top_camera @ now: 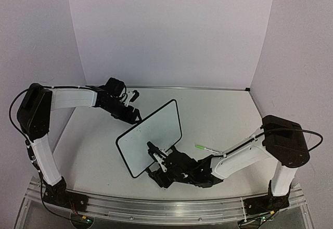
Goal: Write a sentence on the whiteboard
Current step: Move the whiteboard to the center of the board.
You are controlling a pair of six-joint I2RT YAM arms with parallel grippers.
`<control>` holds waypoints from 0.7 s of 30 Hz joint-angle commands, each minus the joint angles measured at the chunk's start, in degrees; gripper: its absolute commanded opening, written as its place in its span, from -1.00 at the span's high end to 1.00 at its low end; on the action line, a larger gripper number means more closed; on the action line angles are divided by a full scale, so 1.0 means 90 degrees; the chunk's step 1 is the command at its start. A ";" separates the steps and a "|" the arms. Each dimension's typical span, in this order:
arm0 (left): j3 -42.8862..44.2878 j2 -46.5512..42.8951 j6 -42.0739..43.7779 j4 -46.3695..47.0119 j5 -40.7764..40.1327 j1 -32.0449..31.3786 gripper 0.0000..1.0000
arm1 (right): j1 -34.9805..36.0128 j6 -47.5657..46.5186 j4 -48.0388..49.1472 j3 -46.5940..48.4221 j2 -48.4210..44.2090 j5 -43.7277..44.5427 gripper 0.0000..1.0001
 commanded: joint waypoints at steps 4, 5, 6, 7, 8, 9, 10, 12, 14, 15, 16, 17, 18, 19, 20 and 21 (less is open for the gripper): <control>-0.0800 -0.1532 -0.1002 0.0697 -0.0300 0.0695 -0.60 | 0.0023 0.0214 0.0248 0.0530 0.0553 0.0198 -0.12; -0.0897 -0.1694 -0.1075 0.0682 -0.0315 0.0786 -0.60 | 0.0023 0.0205 0.0246 0.0589 0.0628 0.0170 -0.12; -0.0977 -0.1863 -0.1135 0.0639 -0.0353 0.0869 -0.60 | 0.0023 0.0188 0.0249 0.0659 0.0716 0.0137 -0.10; -0.1019 -0.1981 -0.1174 0.0557 -0.0425 0.0917 -0.60 | 0.0030 0.0182 0.0250 0.0715 0.0785 0.0101 -0.08; -0.1050 -0.2104 -0.1208 0.0431 -0.0470 0.0961 -0.60 | 0.0032 0.0176 0.0250 0.0782 0.0850 0.0077 -0.06; -0.1070 -0.2214 -0.1244 0.0305 -0.0518 0.0992 -0.60 | 0.0039 0.0172 0.0250 0.0844 0.0934 0.0065 -0.04; -0.1087 -0.2318 -0.1279 0.0172 -0.0597 0.1012 -0.61 | 0.0047 0.0172 0.0245 0.0905 0.1003 0.0085 -0.02; -0.1122 -0.2576 -0.1378 -0.0021 -0.0723 0.1036 -0.63 | 0.0063 0.0205 0.0220 0.1005 0.1134 0.0186 0.05; -0.1139 -0.2800 -0.1484 -0.0185 -0.0810 0.1059 -0.66 | 0.0069 0.0278 0.0184 0.1092 0.1223 0.0340 0.20; -0.1132 -0.2895 -0.1530 -0.0241 -0.0825 0.1070 -0.67 | 0.0072 0.0311 0.0164 0.1130 0.1262 0.0425 0.29; -0.1119 -0.2995 -0.1571 -0.0300 -0.0828 0.1079 -0.68 | 0.0072 0.0351 0.0131 0.1177 0.1294 0.0525 0.39; -0.1109 -0.3064 -0.1600 -0.0346 -0.0829 0.1086 -0.69 | 0.0073 0.0403 0.0087 0.1223 0.1335 0.0627 0.48; -0.1088 -0.3128 -0.1628 -0.0382 -0.0829 0.1087 -0.70 | 0.0072 0.0463 0.0043 0.1266 0.1377 0.0723 0.54; -0.1059 -0.3178 -0.1643 -0.0437 -0.0829 0.1091 -0.70 | 0.0072 0.0533 -0.0014 0.1326 0.1421 0.0814 0.60; -0.1038 -0.3222 -0.1655 -0.0486 -0.0829 0.1095 -0.70 | 0.0073 0.0609 -0.0074 0.1373 0.1468 0.0911 0.65; -0.1016 -0.3268 -0.1669 -0.0529 -0.0829 0.1097 -0.71 | 0.0072 0.0695 -0.0124 0.1435 0.1519 0.0997 0.71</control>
